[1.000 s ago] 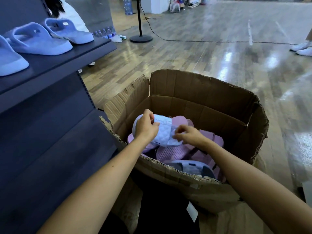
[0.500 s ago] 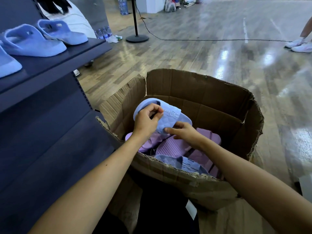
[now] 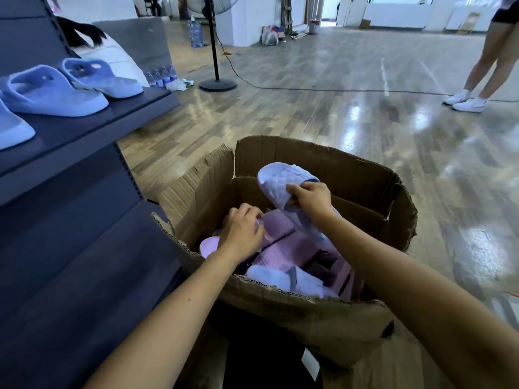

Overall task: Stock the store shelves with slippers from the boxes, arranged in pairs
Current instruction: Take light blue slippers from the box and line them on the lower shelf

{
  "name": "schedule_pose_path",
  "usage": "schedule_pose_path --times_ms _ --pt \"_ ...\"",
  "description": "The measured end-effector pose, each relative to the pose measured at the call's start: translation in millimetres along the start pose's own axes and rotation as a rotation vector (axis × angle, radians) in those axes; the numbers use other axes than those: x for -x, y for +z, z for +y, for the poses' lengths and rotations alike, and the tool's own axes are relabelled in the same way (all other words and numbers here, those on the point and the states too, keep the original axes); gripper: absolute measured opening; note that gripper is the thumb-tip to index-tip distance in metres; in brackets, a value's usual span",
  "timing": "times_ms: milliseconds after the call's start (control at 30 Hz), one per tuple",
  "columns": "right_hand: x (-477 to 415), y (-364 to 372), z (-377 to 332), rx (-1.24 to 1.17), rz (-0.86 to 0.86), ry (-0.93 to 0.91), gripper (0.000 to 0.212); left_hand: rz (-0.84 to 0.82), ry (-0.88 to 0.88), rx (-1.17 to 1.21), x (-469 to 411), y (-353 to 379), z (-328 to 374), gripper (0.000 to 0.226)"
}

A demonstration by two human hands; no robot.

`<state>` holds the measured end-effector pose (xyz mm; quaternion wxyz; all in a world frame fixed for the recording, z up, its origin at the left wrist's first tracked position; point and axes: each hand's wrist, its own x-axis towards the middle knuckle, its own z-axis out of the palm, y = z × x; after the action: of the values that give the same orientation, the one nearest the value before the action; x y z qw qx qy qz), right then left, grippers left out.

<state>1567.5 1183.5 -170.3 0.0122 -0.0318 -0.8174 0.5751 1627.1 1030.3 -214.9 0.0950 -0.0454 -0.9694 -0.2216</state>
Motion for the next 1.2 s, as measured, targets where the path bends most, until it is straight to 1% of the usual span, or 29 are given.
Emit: schedule_pose_path --times_ms 67,100,167,267,400,500,567,633,700,800,900,967,1067,1133,1200 --pt "-4.4 -3.9 -27.7 -0.084 0.049 -0.041 0.033 -0.146 -0.025 -0.013 1.8 -0.5 3.7 0.023" --pt "-6.2 -5.6 -40.5 -0.121 0.057 -0.068 0.034 -0.237 -0.041 -0.016 3.3 -0.4 6.8 0.025" --pt "-6.9 -6.6 -61.2 -0.117 0.056 -0.121 0.038 -0.376 -0.084 -0.009 6.0 0.2 11.3 0.029" --pt "-4.4 -4.2 -79.5 -0.127 0.044 -0.161 0.034 -0.44 -0.124 0.067 5.9 -1.0 11.9 0.037" --pt "3.9 2.2 -95.0 -0.179 0.031 -0.183 0.032 -0.413 -0.139 0.092 -0.5 -7.7 16.8 0.05" --pt "9.0 3.3 -106.7 -0.34 0.027 -0.12 0.03 -0.418 -0.212 0.2 -2.9 -12.7 20.1 0.056" --pt "12.6 -1.2 -114.2 -0.371 0.019 -0.118 0.03 -0.409 -0.27 0.216 -3.1 -13.6 17.1 0.071" --pt "15.2 -8.4 -119.2 -0.36 0.025 -0.164 0.032 -0.398 -0.325 0.197 -6.9 -13.8 12.1 0.088" --pt "16.1 -17.8 -122.7 -0.359 0.02 -0.188 0.029 -0.401 -0.364 0.148 -14.9 -12.5 7.7 0.098" --pt "16.1 -35.1 -126.4 -0.383 0.011 -0.189 0.024 -0.366 -0.309 -0.004 -27.4 -14.1 8.0 0.104" --pt "17.2 -45.9 -124.2 -0.326 -0.03 -0.194 0.021 -0.418 -0.237 -0.019 -39.4 -6.4 8.8 0.113" --pt "19.0 -48.2 -118.9 -0.273 -0.045 -0.186 0.023 -0.462 -0.221 -0.025 -39.7 4.7 12.2 0.111" --pt "18.2 -50.7 -106.3 -0.206 -0.045 -0.189 0.022 -0.431 -0.254 0.018 -31.1 18.1 18.7 0.091" --pt "17.2 -52.1 -99.4 -0.163 -0.035 -0.198 0.023 -0.37 -0.356 0.114 -30.8 21.3 15.4 0.084" --pt "15.7 -53.6 -94.2 -0.182 -0.013 -0.182 0.023 -0.326 -0.502 0.225 -33.7 22.2 8.2 0.089"
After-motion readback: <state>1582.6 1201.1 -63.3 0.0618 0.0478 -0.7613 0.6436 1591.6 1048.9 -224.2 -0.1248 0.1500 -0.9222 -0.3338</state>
